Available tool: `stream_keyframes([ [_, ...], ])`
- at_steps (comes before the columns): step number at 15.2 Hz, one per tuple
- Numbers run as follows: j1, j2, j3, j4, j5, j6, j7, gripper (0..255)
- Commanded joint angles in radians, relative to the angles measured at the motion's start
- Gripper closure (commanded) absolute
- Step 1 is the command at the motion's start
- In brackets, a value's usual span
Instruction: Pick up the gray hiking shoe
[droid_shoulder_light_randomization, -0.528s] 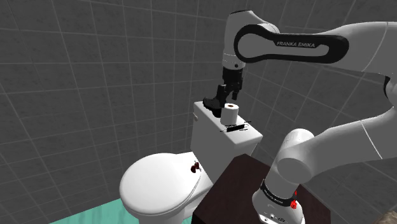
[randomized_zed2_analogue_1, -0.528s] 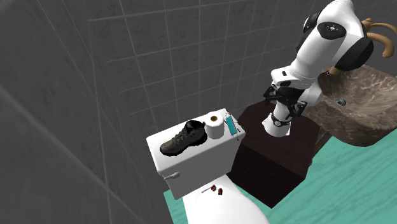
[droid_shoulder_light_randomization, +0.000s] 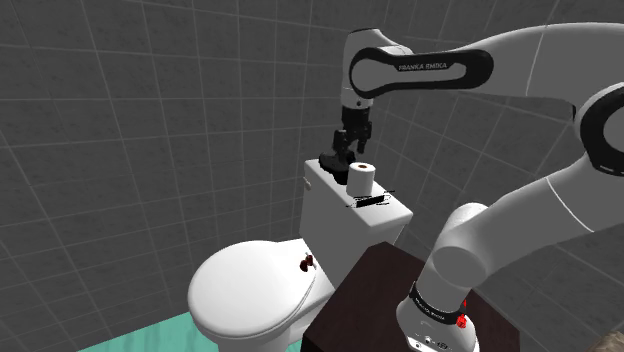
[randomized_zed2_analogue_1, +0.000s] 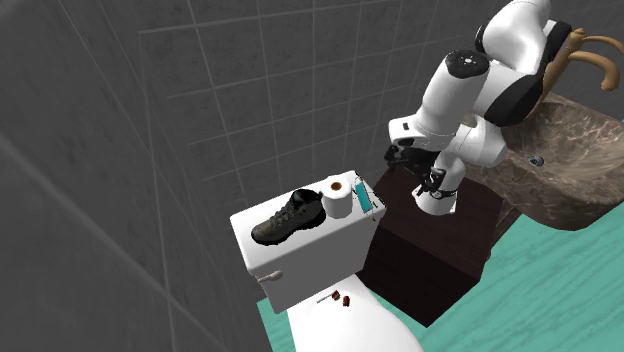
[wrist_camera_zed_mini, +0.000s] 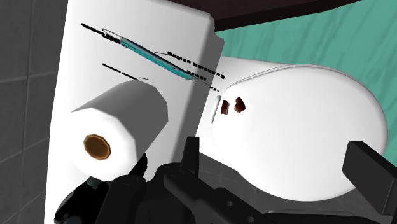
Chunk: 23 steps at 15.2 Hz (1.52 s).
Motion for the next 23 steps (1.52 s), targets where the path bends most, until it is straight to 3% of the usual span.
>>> stream_keyframes([
  [1,-0.012,0.076,-0.023,0.044,-0.006,0.027,-0.012,0],
  [13,-0.088,0.51,-0.16,0.356,0.027,0.116,-0.121,0],
  [23,-0.195,0.91,-0.223,0.758,0.136,0.07,-0.22,0],
])
